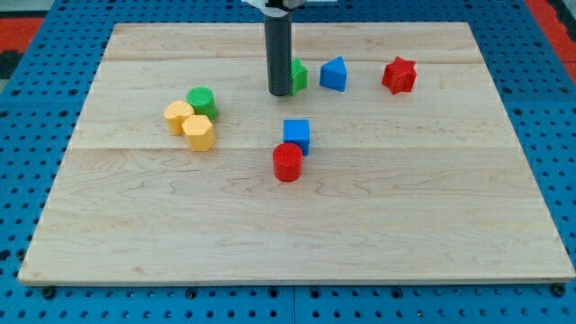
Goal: Move the green circle left to the green star
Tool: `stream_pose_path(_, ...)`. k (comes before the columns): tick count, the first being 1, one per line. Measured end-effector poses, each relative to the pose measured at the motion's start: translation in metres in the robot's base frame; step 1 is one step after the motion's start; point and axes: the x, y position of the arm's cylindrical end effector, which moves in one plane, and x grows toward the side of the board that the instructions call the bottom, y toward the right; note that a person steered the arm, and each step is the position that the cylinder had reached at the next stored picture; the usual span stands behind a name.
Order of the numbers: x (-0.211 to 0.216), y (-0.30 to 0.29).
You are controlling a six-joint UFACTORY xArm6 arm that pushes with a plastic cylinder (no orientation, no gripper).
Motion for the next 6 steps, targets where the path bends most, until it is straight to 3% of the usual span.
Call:
stream_pose_path(2,-0.001,-0.011)
stream_pose_path(3,0.037,-0.044)
stream_pose_path(6,0.057,-0.136)
